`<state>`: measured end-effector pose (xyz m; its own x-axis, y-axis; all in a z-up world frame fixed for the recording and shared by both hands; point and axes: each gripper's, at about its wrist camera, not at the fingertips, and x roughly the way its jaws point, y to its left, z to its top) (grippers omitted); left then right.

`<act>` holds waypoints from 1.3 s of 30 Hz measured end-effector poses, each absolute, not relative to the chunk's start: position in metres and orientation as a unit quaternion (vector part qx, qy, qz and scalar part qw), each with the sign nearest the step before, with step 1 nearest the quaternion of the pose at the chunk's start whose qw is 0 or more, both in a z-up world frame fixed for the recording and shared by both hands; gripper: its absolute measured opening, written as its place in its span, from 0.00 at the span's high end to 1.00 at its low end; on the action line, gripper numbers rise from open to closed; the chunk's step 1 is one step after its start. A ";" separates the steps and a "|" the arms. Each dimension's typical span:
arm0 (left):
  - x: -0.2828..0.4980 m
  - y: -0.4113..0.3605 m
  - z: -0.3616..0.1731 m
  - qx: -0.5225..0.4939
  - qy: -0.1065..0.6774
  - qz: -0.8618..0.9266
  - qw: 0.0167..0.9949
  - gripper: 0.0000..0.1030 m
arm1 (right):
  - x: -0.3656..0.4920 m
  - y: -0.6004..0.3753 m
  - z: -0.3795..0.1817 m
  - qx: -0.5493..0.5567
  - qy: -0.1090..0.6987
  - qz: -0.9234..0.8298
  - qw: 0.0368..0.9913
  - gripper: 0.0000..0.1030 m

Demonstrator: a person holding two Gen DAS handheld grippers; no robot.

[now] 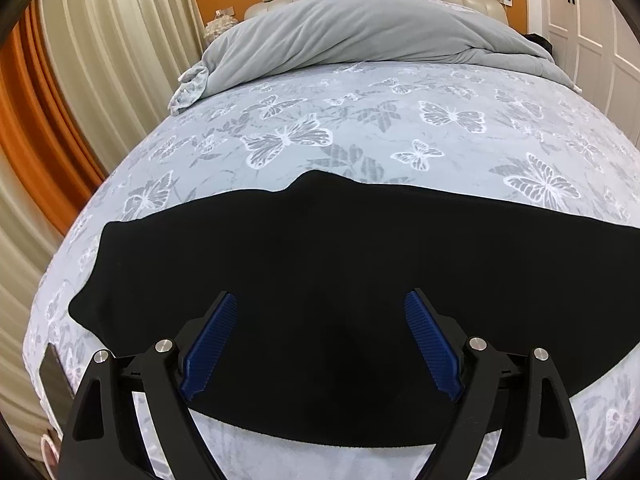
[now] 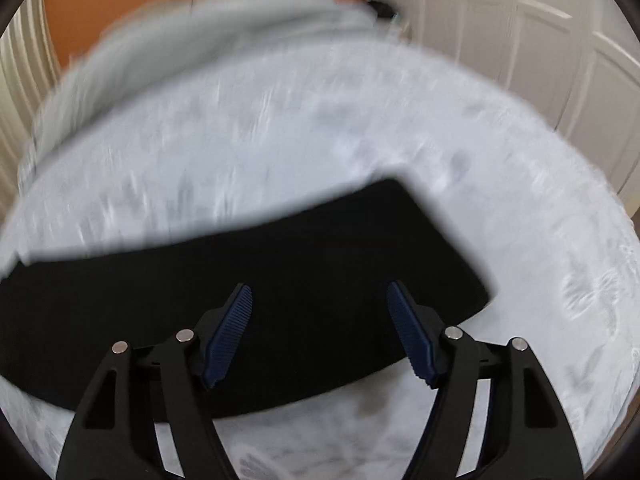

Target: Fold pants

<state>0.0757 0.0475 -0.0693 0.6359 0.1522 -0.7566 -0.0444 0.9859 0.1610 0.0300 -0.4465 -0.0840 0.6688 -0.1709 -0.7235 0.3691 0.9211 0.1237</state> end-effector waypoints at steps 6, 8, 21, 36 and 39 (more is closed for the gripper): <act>0.075 0.049 -0.068 0.057 0.422 0.056 0.903 0.18 | 0.003 -0.519 -0.108 0.225 0.374 -0.218 0.873 0.24; 0.075 0.048 -0.069 0.059 0.424 0.057 0.902 0.18 | 0.006 -0.525 -0.118 0.224 0.385 -0.219 0.868 0.25; 0.080 0.048 -0.075 0.057 0.435 0.055 0.897 0.18 | 0.030 -0.518 -0.120 0.256 0.373 -0.162 0.877 0.78; 0.079 0.083 -0.061 0.014 0.434 0.068 0.898 0.18 | 0.043 -0.334 0.013 0.211 0.249 0.078 0.942 0.80; 0.076 0.098 -0.056 0.005 0.429 0.079 0.900 0.18 | 0.055 -0.275 0.019 0.193 0.252 0.131 0.939 0.80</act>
